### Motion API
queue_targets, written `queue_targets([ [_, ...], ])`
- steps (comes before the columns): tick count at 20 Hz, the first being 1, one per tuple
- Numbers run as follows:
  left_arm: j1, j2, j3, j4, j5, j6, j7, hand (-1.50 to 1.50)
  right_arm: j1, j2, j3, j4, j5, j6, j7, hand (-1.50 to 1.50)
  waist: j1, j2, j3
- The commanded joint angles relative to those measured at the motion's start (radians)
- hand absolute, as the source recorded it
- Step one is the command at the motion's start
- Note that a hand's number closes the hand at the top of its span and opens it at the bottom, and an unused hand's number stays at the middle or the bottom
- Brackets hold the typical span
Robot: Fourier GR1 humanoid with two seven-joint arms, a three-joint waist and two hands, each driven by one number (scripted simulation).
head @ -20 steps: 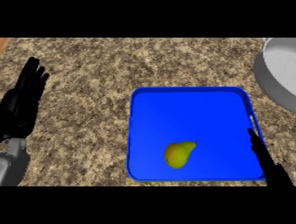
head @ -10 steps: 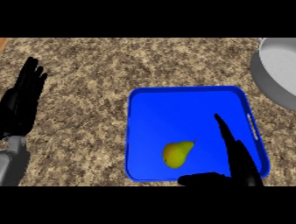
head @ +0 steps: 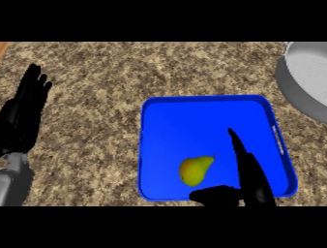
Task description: Pick the pear from the tray and place it in the pot
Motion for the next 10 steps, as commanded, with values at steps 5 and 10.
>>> queue_targets([
  [5, -0.001, -0.022, 0.068, 0.078, 0.000, -0.074, -0.062, 0.00, 0.080, 0.045, 0.034, 0.062, 0.034, -0.028, -0.094, -1.50, -0.003, 0.000, 0.000],
  [10, -0.072, -0.035, 0.071, 0.063, -0.034, -0.046, 0.009, 0.00, -0.064, 0.103, -0.053, 0.274, 0.028, -0.013, -0.109, -1.50, -0.001, 0.002, 0.000],
])
